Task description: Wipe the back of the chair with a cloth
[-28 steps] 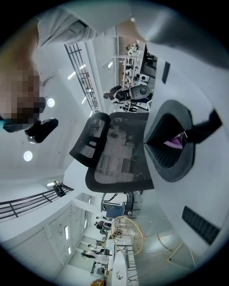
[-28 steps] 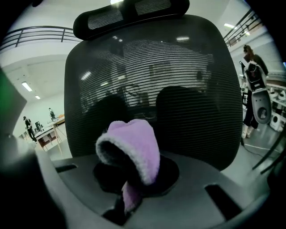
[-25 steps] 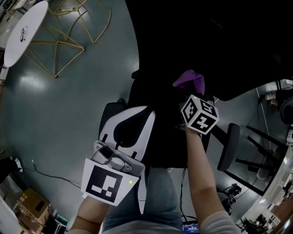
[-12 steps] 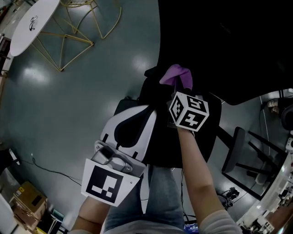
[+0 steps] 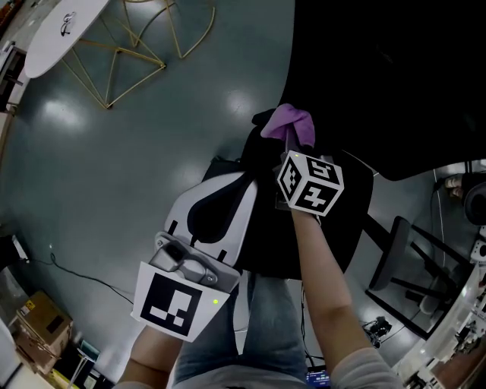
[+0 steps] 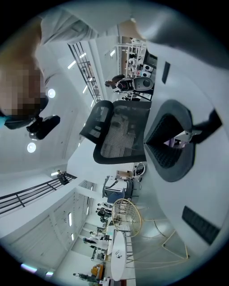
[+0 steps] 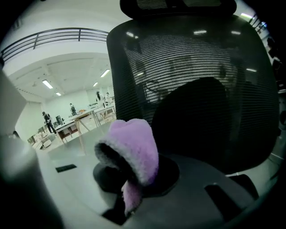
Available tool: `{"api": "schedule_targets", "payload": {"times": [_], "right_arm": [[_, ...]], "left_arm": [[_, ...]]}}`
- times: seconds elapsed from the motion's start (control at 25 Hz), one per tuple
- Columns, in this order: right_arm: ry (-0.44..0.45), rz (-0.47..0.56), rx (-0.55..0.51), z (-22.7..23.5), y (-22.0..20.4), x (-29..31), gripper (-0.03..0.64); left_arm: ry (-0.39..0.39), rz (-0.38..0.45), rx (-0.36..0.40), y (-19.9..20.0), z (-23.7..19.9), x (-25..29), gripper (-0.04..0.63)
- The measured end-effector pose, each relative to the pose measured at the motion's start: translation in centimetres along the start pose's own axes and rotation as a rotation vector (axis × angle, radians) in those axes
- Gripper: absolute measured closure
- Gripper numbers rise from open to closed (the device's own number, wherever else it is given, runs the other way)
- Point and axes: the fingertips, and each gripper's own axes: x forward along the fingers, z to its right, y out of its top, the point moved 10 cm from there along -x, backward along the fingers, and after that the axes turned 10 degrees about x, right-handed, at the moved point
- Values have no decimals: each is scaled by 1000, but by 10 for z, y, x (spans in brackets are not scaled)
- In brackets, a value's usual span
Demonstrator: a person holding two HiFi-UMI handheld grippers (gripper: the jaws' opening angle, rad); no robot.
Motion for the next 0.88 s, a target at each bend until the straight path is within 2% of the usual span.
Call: {"api": "schedule_targets", "payload": {"times": [0.32,0.68,0.88], "right_arm": [[4,36,29,4,-7,-2,571],[-19,-63,78,17,-42,11,571],[-18,-67,57,18,-46,16,571]], "left_arm": [[4,-7,-3,-3,5,-2,583],[24,-23,-15,-12,3,-1,583],[35,-29,-16,-14,1,1,583]]}}
